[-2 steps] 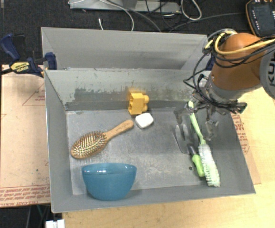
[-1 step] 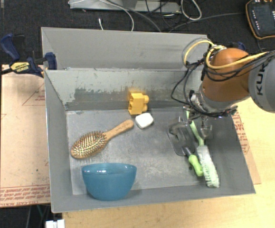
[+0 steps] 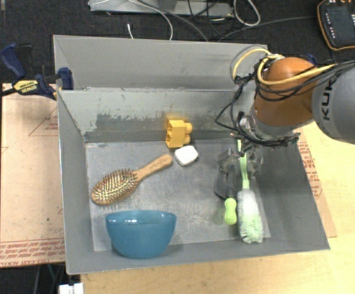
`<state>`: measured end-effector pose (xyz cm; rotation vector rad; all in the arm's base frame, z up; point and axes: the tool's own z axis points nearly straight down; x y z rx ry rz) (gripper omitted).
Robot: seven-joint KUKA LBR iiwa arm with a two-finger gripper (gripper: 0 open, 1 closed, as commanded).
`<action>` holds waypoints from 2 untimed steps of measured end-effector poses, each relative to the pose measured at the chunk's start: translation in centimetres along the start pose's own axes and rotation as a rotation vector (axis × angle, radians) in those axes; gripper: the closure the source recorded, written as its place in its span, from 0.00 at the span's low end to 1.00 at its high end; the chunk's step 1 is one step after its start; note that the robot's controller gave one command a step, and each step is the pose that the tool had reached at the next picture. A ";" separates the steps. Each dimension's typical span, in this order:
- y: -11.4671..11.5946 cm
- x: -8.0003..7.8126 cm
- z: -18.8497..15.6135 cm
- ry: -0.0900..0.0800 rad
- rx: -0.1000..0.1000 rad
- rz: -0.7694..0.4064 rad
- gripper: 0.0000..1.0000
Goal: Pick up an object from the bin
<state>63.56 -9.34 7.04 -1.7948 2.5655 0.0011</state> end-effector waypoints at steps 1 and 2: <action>0.0 0.0 0.0 0.000 0.000 0.001 1.00; 0.0 0.0 -0.1 -0.001 0.000 0.002 1.00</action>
Offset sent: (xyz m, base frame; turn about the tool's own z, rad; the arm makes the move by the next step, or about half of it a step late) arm 0.0001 -0.0001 0.0038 0.0003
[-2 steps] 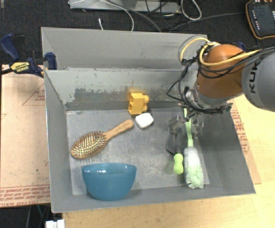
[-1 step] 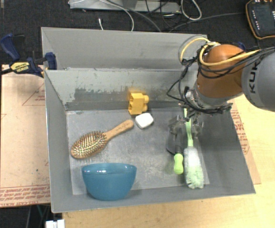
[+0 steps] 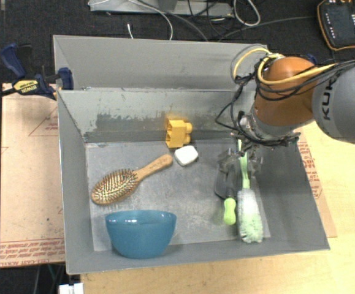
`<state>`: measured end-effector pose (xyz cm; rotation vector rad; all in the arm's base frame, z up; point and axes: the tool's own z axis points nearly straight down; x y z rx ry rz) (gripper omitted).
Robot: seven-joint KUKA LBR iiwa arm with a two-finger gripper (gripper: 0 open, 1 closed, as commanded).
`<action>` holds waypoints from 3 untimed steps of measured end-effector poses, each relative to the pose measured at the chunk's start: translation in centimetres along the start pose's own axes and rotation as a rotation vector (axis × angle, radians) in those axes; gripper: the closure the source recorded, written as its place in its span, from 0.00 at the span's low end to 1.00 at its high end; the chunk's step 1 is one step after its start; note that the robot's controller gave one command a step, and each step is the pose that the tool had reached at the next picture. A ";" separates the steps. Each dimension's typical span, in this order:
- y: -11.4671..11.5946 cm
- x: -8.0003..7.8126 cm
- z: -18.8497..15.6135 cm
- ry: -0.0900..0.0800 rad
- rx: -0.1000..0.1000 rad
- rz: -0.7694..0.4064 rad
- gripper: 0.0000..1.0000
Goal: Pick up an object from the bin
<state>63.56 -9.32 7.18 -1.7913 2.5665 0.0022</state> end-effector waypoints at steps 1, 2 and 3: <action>0.0 0.0 -0.2 -0.001 0.000 0.001 1.00; 0.1 -0.1 -1.4 -0.003 -0.002 0.002 1.00; 0.1 -0.2 -3.3 -0.004 -0.002 0.003 1.00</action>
Offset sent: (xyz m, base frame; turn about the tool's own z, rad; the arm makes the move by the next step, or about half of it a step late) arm 0.0001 0.0002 0.0309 0.0011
